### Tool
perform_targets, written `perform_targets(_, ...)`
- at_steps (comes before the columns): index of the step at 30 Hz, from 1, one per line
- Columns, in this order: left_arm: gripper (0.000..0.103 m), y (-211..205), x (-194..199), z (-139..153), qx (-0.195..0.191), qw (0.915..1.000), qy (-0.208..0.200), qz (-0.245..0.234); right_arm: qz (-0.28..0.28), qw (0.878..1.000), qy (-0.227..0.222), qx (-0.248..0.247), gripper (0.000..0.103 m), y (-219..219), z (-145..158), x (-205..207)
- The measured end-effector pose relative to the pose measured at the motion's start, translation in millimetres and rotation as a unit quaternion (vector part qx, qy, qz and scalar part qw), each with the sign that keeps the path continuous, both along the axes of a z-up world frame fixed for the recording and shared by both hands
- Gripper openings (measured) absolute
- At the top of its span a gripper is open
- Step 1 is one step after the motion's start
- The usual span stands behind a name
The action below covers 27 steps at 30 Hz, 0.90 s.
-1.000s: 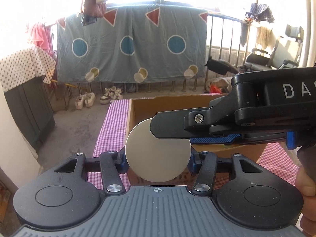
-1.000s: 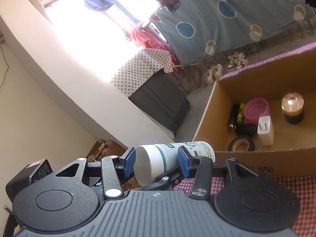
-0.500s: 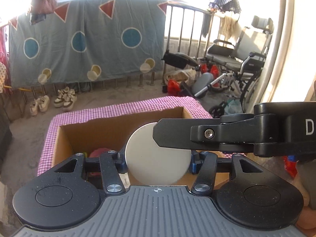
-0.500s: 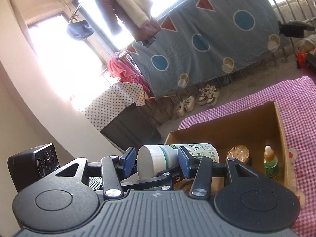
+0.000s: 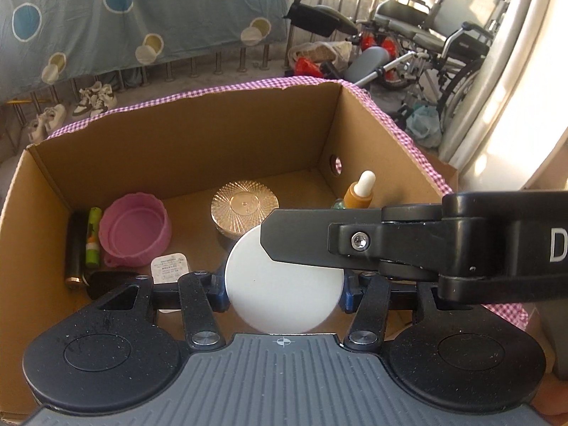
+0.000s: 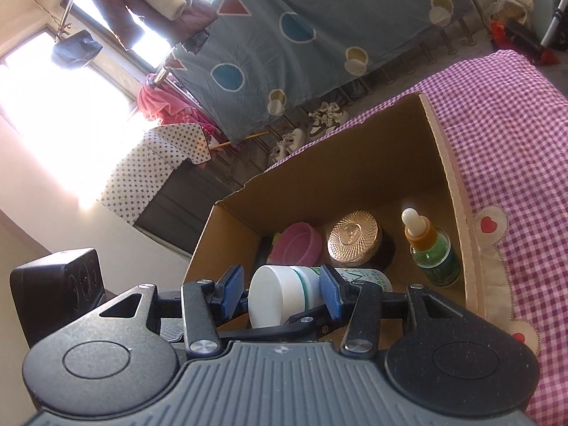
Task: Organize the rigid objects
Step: 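Lift the white supplement bottle with the right gripper into the box, then open the right gripper to release the bottle and withdraw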
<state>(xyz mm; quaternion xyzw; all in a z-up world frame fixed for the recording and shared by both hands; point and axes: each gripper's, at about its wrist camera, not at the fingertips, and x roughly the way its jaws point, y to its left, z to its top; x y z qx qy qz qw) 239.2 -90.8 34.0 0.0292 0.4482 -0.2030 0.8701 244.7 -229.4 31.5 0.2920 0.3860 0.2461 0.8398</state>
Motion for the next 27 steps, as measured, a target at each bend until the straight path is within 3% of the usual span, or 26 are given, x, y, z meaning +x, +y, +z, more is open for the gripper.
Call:
perform_targets(7, 0.054, -5.9, -2.2, -2.6, -0.001, 0.9999, -0.011, -0.003, -0.003, 1.0, -0.003, -0.012, 0.051, -2.6, -0.9, -0.5)
perform_targets(9, 0.061, -5.6, -5.2, -1.5, 0.001, 0.9999, -0.015, -0.006, -0.007, 1.0, -0.004, -0.016, 0.051, -2.9, 1.1, -2.2)
perform_targets(11, 0.083, -4.4, -8.0, 1.4, 0.004, 0.9997, -0.024, -0.005, -0.013, 1.0, -0.008, -0.017, 0.052, -4.5, 5.2, -5.5)
perform_targets(16, 0.089, 0.5, -15.0, 12.9, -0.004, 0.9988, -0.049, -0.007, -0.033, 0.999, -0.024, -0.013, 0.052, -15.0, 17.6, -19.7)
perform_targets(23, 0.086, 5.6, -20.2, 19.6, -0.017, 0.9986, -0.049, 0.002, -0.048, 0.998, -0.035, -0.017, 0.052, -23.6, 29.2, -38.5)
perform_targets(27, 0.086, 20.0, -31.7, 36.5, -0.027, 0.997, -0.071, 0.014, -0.048, 0.998, -0.044, -0.023, 0.052, -27.4, 39.3, -44.8)
